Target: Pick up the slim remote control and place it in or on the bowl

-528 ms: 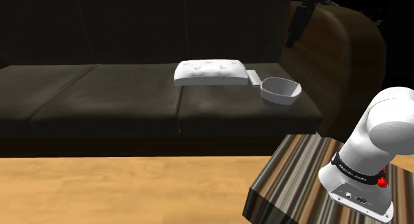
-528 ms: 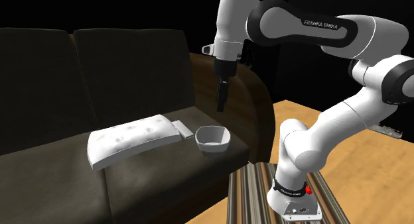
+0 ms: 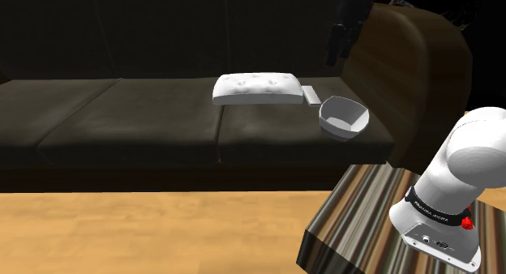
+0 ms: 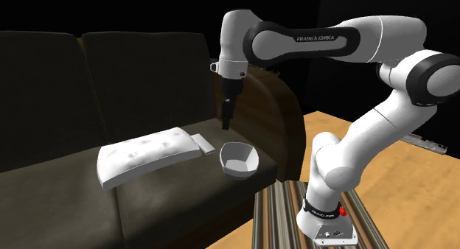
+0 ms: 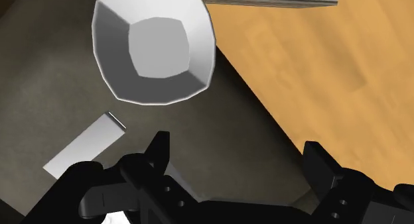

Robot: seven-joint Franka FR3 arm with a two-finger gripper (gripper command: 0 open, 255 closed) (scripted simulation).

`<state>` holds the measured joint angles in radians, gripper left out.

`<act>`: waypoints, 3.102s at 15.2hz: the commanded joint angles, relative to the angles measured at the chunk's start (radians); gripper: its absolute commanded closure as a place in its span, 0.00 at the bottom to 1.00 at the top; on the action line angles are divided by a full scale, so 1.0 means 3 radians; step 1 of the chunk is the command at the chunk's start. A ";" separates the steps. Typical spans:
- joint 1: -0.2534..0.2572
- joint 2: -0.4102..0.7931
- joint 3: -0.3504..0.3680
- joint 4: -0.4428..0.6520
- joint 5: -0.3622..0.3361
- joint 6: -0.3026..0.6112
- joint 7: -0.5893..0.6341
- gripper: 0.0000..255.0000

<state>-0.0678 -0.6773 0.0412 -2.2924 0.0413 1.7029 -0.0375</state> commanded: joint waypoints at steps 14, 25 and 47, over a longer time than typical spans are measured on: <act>-0.0433 0.1508 -0.0263 0.0403 -0.0166 0.0966 0.0380 0.00; -0.0694 0.2661 -0.0517 0.1076 -0.0132 0.1340 0.0600 0.00; -0.0852 0.3411 -0.0630 0.1392 -0.0012 0.1711 0.0666 1.00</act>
<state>-0.3248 0.3442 -0.1492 -1.8711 0.0377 2.2167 0.1622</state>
